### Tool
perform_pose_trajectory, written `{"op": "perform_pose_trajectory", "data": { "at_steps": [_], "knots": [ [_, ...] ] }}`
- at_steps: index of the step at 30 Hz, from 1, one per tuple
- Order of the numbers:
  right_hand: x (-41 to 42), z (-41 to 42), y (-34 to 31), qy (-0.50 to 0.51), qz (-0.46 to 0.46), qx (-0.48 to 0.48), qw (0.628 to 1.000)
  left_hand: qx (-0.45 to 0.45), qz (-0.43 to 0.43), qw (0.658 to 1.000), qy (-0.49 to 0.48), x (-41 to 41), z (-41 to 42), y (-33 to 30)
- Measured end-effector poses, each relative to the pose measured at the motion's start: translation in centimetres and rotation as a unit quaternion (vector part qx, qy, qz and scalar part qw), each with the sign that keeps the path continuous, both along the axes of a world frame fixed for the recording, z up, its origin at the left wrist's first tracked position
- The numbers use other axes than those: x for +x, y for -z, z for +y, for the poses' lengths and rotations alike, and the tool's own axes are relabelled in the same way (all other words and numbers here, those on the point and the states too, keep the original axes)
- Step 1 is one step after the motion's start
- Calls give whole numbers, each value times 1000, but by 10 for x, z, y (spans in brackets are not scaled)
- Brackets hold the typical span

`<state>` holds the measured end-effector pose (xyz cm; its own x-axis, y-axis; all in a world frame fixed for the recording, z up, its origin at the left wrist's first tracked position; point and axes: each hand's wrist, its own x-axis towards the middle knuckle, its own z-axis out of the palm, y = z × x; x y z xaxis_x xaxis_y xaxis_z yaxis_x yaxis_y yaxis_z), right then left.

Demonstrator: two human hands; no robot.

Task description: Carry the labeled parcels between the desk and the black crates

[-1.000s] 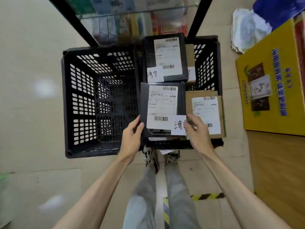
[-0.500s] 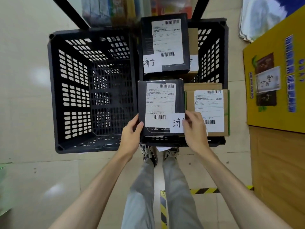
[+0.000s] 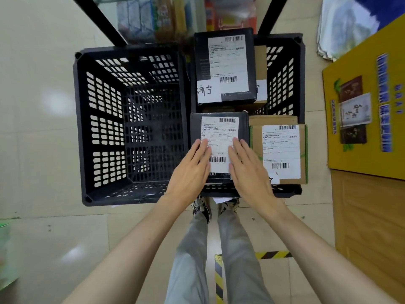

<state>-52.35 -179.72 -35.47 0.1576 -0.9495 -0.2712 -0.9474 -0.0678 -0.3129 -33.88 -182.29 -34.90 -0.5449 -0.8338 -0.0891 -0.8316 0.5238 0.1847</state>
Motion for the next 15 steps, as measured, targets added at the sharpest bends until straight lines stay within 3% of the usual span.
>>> {"op": "perform_pose_trajectory", "data": {
  "at_steps": [5, 8, 12, 15],
  "knots": [
    [-4, 3, 7, -19, 23, -4, 1000, -10, -32, 999, 26, 6, 3, 12],
    [-5, -3, 2, -23, 28, 41, 999, -13, -64, 997, 38, 5, -2, 11],
    [-3, -20, -27, -25, 17, 115, 993, 139, -97, 985, 38, 2, -14, -9],
    [-4, -41, -69, -4, 8, 111, 994, 158, -98, 983, -2, -2, -27, -50]
  ]
}}
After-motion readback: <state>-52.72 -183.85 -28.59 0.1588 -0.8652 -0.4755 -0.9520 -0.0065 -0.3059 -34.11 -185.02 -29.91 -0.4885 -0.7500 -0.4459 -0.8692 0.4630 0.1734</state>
